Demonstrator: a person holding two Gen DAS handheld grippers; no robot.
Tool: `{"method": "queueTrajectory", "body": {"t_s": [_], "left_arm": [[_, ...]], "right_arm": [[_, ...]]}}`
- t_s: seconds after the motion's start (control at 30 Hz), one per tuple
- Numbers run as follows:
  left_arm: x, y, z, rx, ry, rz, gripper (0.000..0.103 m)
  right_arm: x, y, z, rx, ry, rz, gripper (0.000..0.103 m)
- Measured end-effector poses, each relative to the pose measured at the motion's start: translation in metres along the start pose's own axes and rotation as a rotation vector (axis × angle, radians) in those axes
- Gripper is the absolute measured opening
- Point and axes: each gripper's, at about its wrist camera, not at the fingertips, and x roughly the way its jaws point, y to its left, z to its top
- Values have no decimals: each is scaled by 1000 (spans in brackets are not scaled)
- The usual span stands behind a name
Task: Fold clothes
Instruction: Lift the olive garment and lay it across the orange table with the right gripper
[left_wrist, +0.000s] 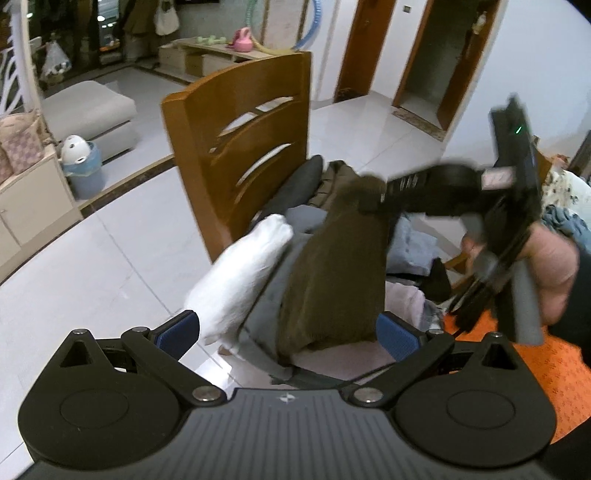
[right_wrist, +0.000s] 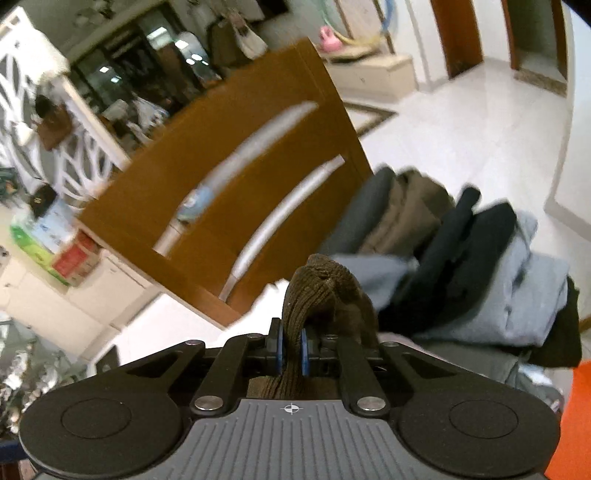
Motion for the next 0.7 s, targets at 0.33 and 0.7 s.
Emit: {"method": "queueTrajectory", "body": {"t_s": [0.33,0.7], "left_arm": [[6,-45,-1,78,-2,-99,102],[-10,-133,-11,192,-42,-272,102]], "right_arm": [[-146,5,30,-43,-172,68,11],[-369,-29,35,-19,-464,-87,11]]}}
